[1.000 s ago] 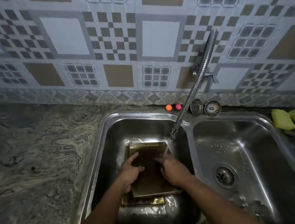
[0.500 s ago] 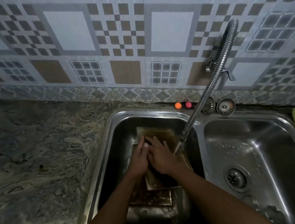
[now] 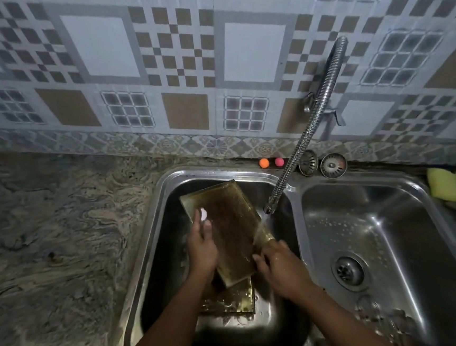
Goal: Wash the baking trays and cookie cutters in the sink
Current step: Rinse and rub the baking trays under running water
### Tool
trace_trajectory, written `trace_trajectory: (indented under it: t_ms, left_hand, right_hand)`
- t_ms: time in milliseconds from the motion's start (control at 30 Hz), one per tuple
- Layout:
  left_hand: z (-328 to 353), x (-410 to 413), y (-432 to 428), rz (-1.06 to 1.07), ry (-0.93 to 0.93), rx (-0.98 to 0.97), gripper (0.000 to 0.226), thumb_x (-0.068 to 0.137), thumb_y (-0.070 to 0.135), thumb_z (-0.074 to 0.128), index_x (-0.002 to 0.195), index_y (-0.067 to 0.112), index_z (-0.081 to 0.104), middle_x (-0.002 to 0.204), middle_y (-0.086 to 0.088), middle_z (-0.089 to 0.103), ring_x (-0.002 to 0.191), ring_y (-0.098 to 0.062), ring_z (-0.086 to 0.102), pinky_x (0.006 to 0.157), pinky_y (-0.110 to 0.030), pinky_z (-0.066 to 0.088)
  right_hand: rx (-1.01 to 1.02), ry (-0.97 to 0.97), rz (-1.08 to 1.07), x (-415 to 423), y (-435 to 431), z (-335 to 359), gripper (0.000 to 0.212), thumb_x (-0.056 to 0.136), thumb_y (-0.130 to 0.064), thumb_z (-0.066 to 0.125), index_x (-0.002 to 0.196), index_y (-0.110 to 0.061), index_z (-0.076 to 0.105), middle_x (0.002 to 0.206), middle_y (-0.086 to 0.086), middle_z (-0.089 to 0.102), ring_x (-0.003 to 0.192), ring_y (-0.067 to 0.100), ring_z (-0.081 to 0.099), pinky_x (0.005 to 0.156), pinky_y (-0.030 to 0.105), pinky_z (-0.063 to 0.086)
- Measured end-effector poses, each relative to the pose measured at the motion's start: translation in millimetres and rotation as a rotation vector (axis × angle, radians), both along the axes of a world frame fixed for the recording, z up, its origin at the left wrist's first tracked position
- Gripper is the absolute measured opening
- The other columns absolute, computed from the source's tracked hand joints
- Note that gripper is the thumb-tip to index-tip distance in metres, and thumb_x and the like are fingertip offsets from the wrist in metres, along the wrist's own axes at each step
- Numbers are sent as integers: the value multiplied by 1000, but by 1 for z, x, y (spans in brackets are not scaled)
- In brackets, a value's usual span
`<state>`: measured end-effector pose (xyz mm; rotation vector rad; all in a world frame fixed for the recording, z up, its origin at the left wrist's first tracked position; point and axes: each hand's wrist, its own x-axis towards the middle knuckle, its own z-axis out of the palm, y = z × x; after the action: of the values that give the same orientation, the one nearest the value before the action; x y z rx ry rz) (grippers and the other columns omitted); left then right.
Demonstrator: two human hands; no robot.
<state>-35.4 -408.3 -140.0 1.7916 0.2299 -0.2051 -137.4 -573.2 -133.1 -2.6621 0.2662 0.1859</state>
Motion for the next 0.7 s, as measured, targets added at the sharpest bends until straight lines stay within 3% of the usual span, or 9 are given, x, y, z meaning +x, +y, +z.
trace_trajectory:
  t_ms: [67,200,300,433,500,600,700]
  left_hand:
    - [5,-2,-3,25,-34,-17,47,105,32,42,152,29,36,149,-5,49,134,-21,48,111,-42,41]
    - [7,0,-3,27,-31,-22,47,105,34,41,151,29,37,149,-5,49,136,-22,46,112,-45,39]
    - [5,-1,0,14,16,-37,47,105,36,40,152,31,36,149,-6,47,134,-23,47,112,-47,40]
    - [2,-5,-2,-33,104,-125,44,106,34,36,150,27,39,151,-4,43,136,-18,42,115,-35,34]
    - [6,-11,-6,-107,162,-205,43,107,36,32,149,28,41,153,-3,43,136,-13,42,115,-32,33]
    - [15,-13,-17,-155,251,-294,48,106,46,25,147,31,43,151,0,44,139,-18,42,107,-30,36]
    - [13,-7,-19,-91,320,-320,57,101,60,21,147,34,42,152,-4,44,139,-23,42,111,-36,35]
  right_hand:
    - [12,-69,28,3,16,0,29,95,-54,39,83,-30,52,100,-10,52,95,8,46,82,32,48]
    - [118,-122,346,5,43,9,26,96,-45,43,88,-25,57,95,-9,49,93,7,45,77,36,49]
    - [152,-67,177,13,35,12,20,93,-51,48,100,-32,52,107,-11,46,105,8,43,90,38,47]
    - [37,144,-3,39,22,6,56,90,-66,42,134,-33,37,148,6,36,139,25,28,115,47,27]
    - [0,187,4,53,30,4,75,93,-64,32,155,-28,9,164,9,9,151,28,5,121,51,5]
    - [-77,208,148,61,46,9,67,101,-52,25,156,-28,-4,165,1,-7,150,24,-13,119,57,-8]
    - [18,221,370,53,50,19,61,102,-43,27,156,-33,1,165,-7,-3,150,18,-13,119,55,-9]
